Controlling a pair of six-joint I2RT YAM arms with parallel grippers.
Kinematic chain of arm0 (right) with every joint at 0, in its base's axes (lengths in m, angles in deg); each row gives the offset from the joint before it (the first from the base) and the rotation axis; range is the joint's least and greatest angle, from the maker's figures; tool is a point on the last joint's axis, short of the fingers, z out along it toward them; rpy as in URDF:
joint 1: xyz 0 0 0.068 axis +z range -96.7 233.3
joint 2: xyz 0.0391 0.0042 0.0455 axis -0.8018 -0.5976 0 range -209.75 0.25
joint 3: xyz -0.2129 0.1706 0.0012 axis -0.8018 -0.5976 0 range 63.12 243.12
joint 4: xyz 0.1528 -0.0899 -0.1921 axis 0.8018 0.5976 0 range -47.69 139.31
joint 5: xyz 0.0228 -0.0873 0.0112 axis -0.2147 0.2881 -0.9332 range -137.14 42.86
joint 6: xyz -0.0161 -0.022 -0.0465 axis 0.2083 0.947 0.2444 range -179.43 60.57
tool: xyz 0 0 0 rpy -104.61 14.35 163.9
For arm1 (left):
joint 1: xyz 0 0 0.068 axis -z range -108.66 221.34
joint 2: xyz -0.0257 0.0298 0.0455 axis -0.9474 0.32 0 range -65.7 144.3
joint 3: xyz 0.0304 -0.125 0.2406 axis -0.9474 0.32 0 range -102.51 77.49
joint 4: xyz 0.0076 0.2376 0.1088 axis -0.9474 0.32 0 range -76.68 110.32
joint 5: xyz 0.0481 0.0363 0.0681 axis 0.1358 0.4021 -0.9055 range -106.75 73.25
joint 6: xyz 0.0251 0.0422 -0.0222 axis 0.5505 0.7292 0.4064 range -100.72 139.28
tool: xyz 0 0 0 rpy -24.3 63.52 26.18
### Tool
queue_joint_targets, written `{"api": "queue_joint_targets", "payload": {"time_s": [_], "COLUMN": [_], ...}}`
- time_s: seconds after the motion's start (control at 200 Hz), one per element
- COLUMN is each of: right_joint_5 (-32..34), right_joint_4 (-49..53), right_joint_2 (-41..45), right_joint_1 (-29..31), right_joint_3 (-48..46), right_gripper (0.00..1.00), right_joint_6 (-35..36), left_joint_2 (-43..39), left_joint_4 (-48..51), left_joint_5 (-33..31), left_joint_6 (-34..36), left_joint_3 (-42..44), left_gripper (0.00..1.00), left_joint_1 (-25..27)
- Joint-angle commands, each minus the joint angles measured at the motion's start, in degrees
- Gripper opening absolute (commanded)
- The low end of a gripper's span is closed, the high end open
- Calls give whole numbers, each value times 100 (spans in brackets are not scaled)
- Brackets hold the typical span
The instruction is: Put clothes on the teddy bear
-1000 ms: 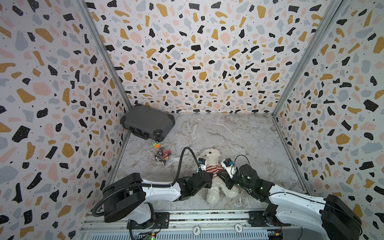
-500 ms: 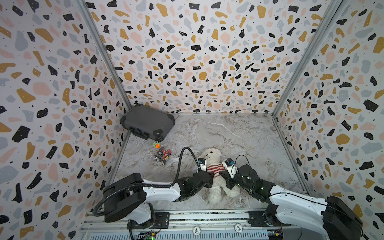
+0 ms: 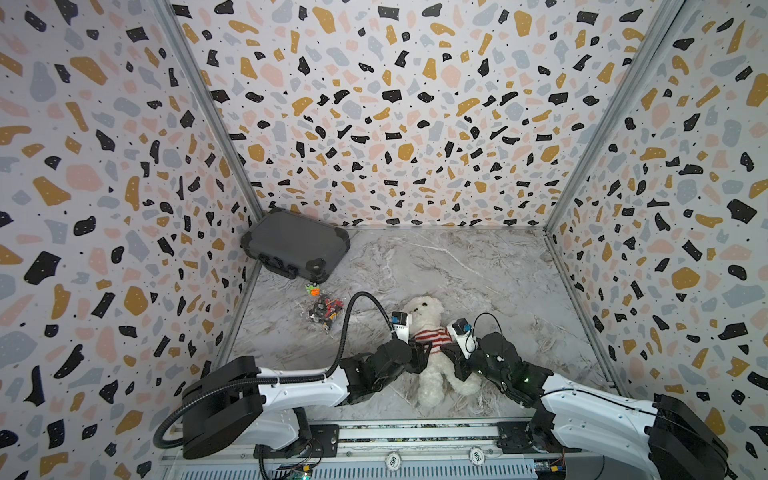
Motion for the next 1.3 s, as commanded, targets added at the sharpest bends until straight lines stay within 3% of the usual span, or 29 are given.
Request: {"api": "queue_joint_targets", "payload": {"time_s": [0.0, 0.205, 0.43, 0.846, 1.231, 1.296], "right_joint_5": [-109, -163, -270, -351, -139, -6], "right_joint_4": [-202, -397, -430, -385, 62, 92], "right_joint_2": [-2, -143, -182, -114, 353, 560], "right_joint_1": [23, 31, 138, 286, 215, 216], "right_joint_3": [-50, 20, 18, -52, -309, -368], "right_gripper": [0, 0, 0, 0, 0, 5], "right_joint_6": [-110, -187, -219, -233, -592, -663], "left_joint_2": [-137, -230, 8, 1388, 1736, 1764], "left_joint_4": [-14, 263, 381, 271, -547, -608], "left_joint_5": [-81, -302, -71, 424, 768, 805], "left_joint_6": [80, 147, 339, 477, 310, 292], "left_joint_3": [-91, -214, -563, -1354, -1159, -1142], "left_gripper": [55, 55, 52, 44, 42, 42], "left_joint_1": [-46, -118, -443, -681, -714, -731]}}
